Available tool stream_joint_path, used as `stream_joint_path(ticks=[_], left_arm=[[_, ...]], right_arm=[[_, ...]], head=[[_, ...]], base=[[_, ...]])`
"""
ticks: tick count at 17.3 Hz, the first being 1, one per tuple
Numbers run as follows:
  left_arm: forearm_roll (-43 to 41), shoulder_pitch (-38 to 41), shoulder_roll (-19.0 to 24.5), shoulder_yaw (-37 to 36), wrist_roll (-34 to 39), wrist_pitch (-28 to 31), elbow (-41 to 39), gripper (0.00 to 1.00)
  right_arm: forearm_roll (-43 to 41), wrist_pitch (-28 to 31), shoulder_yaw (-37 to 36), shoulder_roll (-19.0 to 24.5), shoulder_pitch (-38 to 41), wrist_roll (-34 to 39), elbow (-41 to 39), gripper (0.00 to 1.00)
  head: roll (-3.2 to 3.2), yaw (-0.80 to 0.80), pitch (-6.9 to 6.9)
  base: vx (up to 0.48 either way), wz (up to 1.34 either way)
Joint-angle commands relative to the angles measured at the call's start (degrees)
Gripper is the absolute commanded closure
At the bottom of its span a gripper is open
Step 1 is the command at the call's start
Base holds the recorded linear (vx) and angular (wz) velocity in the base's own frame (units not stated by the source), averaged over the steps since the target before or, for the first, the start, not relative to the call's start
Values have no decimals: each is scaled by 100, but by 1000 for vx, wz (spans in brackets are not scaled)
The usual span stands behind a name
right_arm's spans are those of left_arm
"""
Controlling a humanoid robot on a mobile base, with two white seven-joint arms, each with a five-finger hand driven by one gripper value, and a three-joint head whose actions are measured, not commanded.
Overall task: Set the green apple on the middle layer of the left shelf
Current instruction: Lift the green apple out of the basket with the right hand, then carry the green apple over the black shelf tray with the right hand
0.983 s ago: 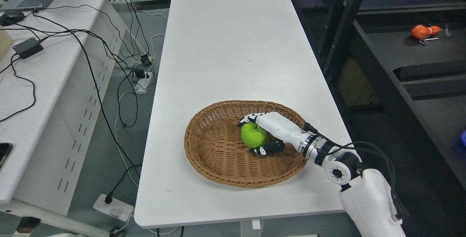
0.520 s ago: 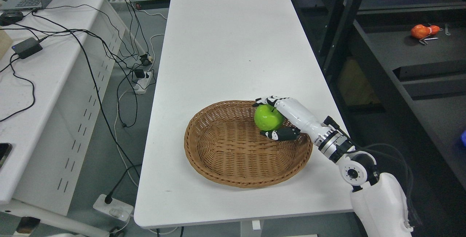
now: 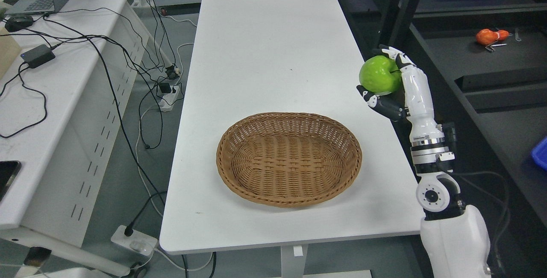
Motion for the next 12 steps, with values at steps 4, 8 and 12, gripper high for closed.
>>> stream_joint_path(ticks=[4, 8, 12], left_arm=[[-1, 3, 100, 0, -6, 4, 8, 0], [-1, 3, 100, 0, -5, -5, 0, 0], [-1, 3, 100, 0, -6, 4, 0, 0]], right_arm=[[-58, 149, -583, 269, -59, -86, -703, 100], [-58, 158, -600, 269, -59, -68, -747, 100], [-58, 149, -600, 269, -33, -68, -747, 100]], head=[[0, 0, 0], [0, 0, 0], [0, 0, 0]], base=[[-251, 33], [-476, 121], [-607, -16]])
